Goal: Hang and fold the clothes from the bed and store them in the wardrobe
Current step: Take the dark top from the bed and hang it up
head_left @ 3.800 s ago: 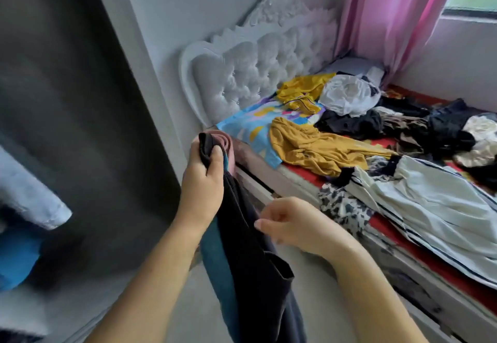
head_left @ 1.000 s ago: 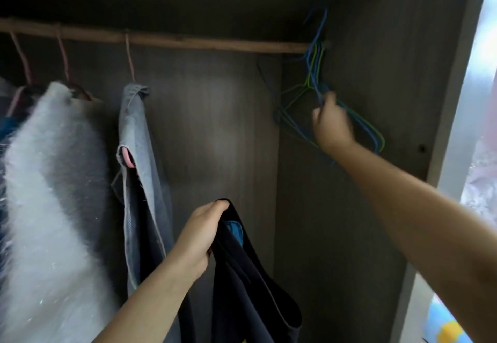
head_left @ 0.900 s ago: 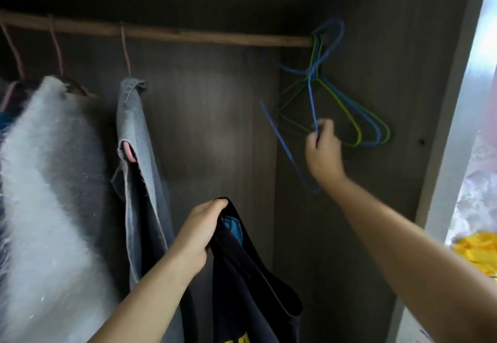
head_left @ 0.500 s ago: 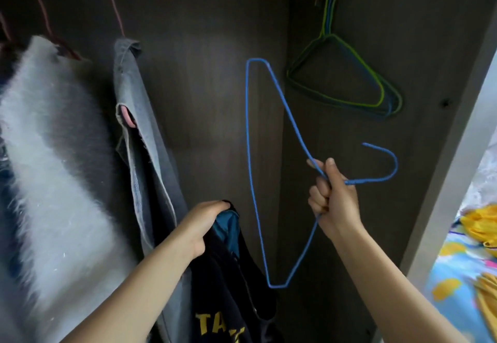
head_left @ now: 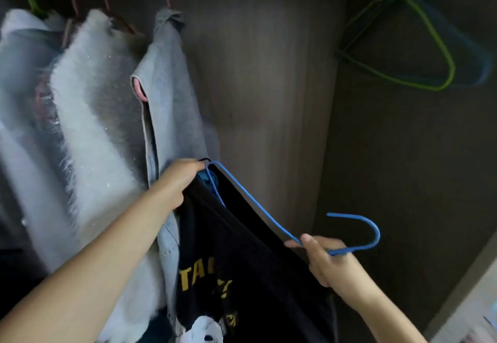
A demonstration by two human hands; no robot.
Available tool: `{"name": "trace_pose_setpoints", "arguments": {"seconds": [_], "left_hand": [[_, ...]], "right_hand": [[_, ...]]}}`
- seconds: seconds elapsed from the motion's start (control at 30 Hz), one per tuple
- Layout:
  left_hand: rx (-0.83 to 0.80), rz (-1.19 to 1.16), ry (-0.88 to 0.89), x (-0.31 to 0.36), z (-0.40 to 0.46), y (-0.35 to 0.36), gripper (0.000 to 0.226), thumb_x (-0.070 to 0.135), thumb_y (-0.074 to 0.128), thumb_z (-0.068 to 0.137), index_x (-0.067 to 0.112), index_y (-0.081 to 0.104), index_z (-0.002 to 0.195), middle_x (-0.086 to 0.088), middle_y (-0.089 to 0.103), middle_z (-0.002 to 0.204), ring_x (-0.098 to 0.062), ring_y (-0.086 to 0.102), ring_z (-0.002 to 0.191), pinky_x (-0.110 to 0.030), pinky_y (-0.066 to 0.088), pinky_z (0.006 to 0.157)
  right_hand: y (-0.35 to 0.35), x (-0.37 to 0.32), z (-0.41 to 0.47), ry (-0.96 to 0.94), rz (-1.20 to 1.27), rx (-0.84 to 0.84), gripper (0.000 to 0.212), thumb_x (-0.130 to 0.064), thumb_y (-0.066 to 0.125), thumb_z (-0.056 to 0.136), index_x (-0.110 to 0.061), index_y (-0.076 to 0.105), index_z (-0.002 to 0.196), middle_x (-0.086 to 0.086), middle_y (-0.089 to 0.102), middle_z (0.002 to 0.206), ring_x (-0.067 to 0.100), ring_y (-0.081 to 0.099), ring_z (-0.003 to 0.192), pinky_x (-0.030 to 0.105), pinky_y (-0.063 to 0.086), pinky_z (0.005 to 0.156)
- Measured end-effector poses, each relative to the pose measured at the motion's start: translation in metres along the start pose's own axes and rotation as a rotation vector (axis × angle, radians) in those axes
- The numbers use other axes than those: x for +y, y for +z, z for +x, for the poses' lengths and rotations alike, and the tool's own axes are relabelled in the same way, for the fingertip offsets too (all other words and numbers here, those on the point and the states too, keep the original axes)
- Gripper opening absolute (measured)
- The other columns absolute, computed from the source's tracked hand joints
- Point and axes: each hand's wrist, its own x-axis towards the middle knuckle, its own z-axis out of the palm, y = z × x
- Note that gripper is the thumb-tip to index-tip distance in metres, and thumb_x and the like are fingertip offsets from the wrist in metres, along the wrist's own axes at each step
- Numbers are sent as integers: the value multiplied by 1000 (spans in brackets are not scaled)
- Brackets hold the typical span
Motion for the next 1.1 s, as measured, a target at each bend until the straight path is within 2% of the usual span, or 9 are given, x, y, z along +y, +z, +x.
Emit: {"name": "trace_pose_setpoints", "arguments": {"seconds": [0.1, 0.23, 0.47, 0.57, 0.7, 0.77, 0.87, 1.03, 1.1], "left_hand": [[121, 532, 225, -32, 10, -12, 17, 20, 57, 96, 9, 70, 97, -14, 67, 79, -30, 65, 75, -34, 50, 63], [85, 1191, 559, -70, -6, 5, 23, 29, 48, 97, 21, 69, 100, -9, 71, 94, -34, 66, 91, -34, 48, 67], [-214, 1113, 577, -79, -11, 41, 25, 21, 48, 96, 21, 70, 107, -8, 70, 111, -28, 64, 103, -34, 52, 82], [-277, 859, 509, -77, -2, 49, 33, 16, 49, 97, 21, 61, 127, -9, 63, 124, -22, 59, 112, -25, 44, 93], [-338, 967, 869, -54, 0, 64, 55, 36, 51, 96, 30, 32, 148, 1, 21, 154, -17, 16, 144, -35, 13, 118], [-416, 904, 1012, -37, -10, 79, 41, 36, 48, 99, 22, 47, 137, 2, 43, 142, -14, 35, 135, -40, 20, 116], [-323, 681, 1107, -3, -9, 85, 26, 25, 48, 101, 5, 59, 88, -5, 61, 83, -27, 60, 83, -33, 39, 71], [-97, 636, 1145, 32, 23, 76, 31, 20, 51, 99, -3, 55, 79, -22, 63, 81, -38, 61, 79, -43, 42, 69], [-73, 523, 1079, 41, 28, 81, 31, 16, 51, 99, -5, 55, 77, -23, 62, 79, -38, 60, 78, -44, 41, 70]], "right_hand": [[-7, -25, 0, 170, -371, -228, 36, -36, 42, 102, -28, 75, 91, -10, 35, 35, 5, 33, 30, 15, 24, 36], [-13, -53, 5, 380, -124, -334, 33, -23, 40, 104, -10, 70, 103, -6, 29, 44, 7, 24, 35, 19, 21, 35], [10, -76, 30, 433, -49, -306, 24, -7, 42, 102, 5, 56, 116, -4, 28, 48, 5, 24, 36, 16, 15, 35], [-17, -105, 40, 338, 223, -238, 21, -2, 41, 101, 1, 56, 115, -4, 36, 49, 4, 31, 39, 14, 25, 35], [-34, -156, 52, 234, 163, -198, 29, 3, 38, 99, 0, 59, 119, 4, 53, 64, 11, 49, 54, 18, 39, 44], [-28, -173, 52, 187, 7, -261, 31, 5, 38, 98, -1, 60, 119, 5, 57, 68, 10, 51, 56, 18, 36, 44], [-35, -196, 43, 35, -35, -211, 31, 1, 46, 98, -12, 54, 125, 6, 71, 85, 13, 66, 68, 20, 49, 52], [-75, -201, -3, -191, -802, -74, 21, -31, 53, 93, -34, 58, 114, -2, 71, 101, 6, 67, 93, 14, 49, 82], [-78, -198, -16, -198, -768, 6, 14, -33, 53, 95, -31, 66, 98, -3, 72, 93, 14, 68, 90, 21, 50, 79]]}}
